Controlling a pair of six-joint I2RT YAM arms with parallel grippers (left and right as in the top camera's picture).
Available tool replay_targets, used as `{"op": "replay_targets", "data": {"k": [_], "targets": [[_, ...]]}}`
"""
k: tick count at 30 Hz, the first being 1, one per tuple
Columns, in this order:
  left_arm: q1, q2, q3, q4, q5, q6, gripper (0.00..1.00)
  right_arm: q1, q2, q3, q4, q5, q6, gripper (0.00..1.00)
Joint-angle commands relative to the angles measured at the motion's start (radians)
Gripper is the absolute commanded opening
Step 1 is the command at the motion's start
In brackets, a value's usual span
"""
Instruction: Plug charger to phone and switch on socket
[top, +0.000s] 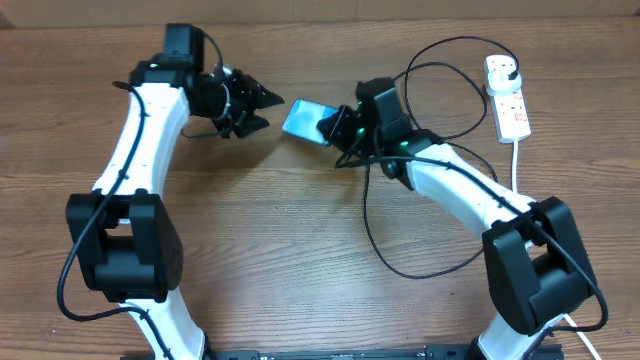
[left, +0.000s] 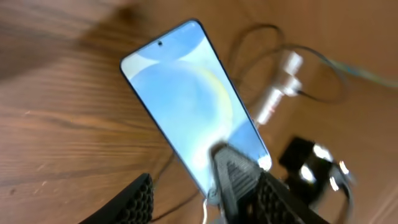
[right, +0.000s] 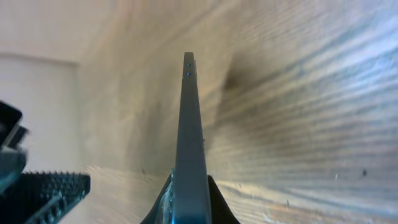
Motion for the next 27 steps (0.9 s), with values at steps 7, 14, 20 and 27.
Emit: {"op": "replay_targets", "data": {"k": [7,14,20,27], "targets": [[0.026,0.001,0.012,0.034,0.283,0.146,0.51,-0.015,-0.126,0.023,0.143,-0.014,0.363,0.04],[0.026,0.001,0.012,0.055,0.272,0.133,0.47,-0.013,-0.126,0.023,0.161,0.010,0.621,0.04],[0.026,0.001,0.012,0.115,0.236,0.027,0.45,-0.013,-0.126,0.023,0.196,0.008,0.725,0.04],[0.020,0.001,0.012,0.180,0.187,-0.090,0.46,0.008,-0.126,0.023,0.300,0.010,0.734,0.04]]}}
